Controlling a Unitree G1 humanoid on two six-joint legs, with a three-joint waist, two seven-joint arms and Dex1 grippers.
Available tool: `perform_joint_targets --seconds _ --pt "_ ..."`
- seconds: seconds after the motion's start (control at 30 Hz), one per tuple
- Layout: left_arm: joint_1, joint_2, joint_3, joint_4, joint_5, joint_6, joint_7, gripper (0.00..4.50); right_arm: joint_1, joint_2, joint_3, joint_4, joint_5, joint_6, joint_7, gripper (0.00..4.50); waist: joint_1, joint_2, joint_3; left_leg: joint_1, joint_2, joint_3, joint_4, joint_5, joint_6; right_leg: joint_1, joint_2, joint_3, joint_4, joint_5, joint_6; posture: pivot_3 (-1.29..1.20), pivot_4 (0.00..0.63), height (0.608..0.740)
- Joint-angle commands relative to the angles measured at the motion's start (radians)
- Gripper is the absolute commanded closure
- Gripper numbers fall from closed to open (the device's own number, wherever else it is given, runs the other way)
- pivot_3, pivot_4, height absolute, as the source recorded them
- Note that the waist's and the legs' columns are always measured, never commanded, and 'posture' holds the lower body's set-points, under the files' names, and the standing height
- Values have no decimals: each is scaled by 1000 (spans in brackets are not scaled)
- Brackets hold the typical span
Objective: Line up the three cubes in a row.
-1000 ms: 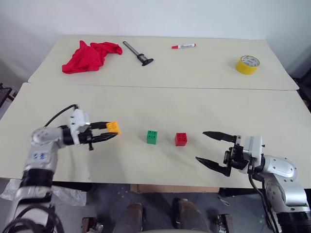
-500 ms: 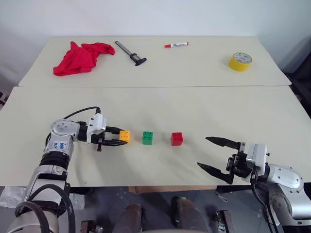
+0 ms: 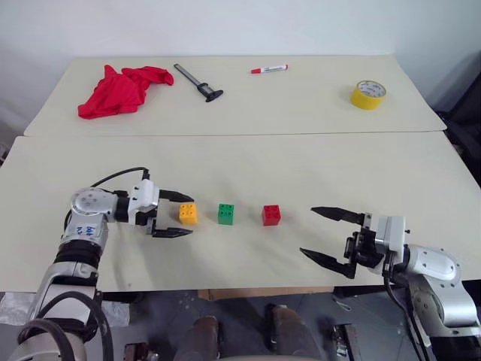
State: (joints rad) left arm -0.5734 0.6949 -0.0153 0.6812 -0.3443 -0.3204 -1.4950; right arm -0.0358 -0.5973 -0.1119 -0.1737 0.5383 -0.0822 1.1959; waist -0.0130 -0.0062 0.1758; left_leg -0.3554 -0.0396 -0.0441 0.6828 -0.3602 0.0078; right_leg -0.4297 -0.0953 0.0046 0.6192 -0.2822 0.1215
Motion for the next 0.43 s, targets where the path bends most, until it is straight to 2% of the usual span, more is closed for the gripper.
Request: perform_joint_targets --seconds 0.03,0.1,0.23,0.43 --pt "153 93 172 -254 -89 149 140 39 -110 -25 14 73 18 -11 90 0 -11 1 0 0 1 0 0 0 0 0 0 0 0 0 0 0 150 740" --pt "267 122 254 -400 -132 233 211 39 -179 -38 21 122 24 -2 137 0 -16 1 1 0 1 -1 -1 0 -1 0 0 1 0 0 -1 0 150 740" --pt "395 126 310 -566 -153 328 294 39 -259 -58 32 206 18 -4 220 0 5 2 1 0 0 -4 -1 0 -1 2 -2 2 -2 -1 -1 0 150 740" --pt "439 124 337 -598 -115 324 368 39 -328 -96 65 274 -23 -6 299 0 23 2 1 0 -1 -4 -1 0 -1 2 -3 1 -7 -1 -1 0 150 740"
